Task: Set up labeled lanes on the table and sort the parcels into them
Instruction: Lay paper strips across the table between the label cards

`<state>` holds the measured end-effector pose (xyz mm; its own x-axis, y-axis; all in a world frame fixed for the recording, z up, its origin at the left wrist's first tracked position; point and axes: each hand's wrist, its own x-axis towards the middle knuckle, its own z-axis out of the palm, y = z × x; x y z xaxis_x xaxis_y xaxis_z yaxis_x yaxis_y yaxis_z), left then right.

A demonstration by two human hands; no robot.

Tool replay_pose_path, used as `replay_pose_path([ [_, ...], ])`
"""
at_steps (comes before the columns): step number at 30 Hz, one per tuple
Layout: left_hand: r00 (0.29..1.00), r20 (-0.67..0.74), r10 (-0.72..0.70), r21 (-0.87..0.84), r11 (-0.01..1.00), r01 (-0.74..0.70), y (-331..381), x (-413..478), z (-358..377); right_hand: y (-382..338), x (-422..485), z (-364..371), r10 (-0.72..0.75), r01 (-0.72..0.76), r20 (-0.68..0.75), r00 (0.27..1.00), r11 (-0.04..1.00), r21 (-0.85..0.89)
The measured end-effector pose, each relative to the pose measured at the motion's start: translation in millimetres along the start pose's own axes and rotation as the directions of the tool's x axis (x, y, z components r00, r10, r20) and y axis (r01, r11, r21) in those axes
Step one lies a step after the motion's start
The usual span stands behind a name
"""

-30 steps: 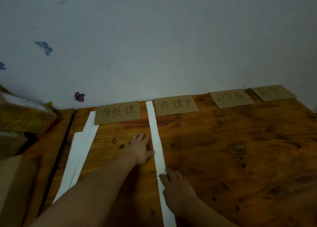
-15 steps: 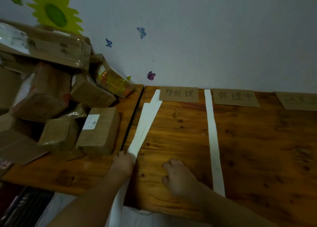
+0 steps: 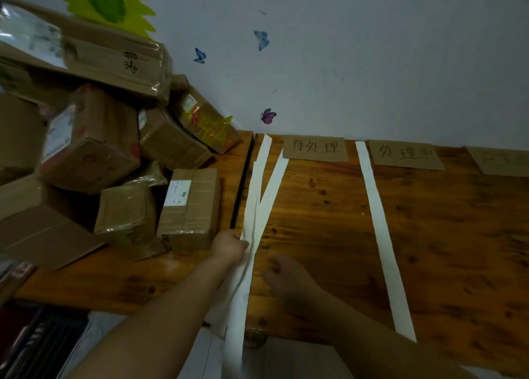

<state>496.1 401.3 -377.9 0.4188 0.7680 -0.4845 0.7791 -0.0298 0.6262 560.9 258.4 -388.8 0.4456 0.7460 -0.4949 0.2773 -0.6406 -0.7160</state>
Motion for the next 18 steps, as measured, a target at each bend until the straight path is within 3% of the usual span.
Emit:
replay_pose_path([
  [3,0.994,0.102,-0.04,-0.361,0.93,0.074,19,-11,-16,-25,-1,-1,-0.056,0.046,0.035,0.998,0.97,0.239],
  [7,0.984,0.179,0.014,-0.552,0.829,0.089,46,-28,-28,-47,-7,-10,0.011,0.02,-0.104,0.994,0.956,0.292],
  [11,0.966,0.236,0.106,-0.629,0.775,0.069,81,-42,-28,-54,-28,-45,-0.001,0.046,-0.25,0.968,0.983,0.175],
  [14,0.966,0.206,0.154,-0.667,0.744,0.024,115,-49,-21,-42,-54,-75,0.018,0.007,-0.224,0.974,0.994,0.109],
  [18,0.934,0.259,0.246,-0.624,0.781,-0.033,170,-75,22,-16,-97,-128,0.065,0.001,-0.338,0.939,0.981,0.192],
])
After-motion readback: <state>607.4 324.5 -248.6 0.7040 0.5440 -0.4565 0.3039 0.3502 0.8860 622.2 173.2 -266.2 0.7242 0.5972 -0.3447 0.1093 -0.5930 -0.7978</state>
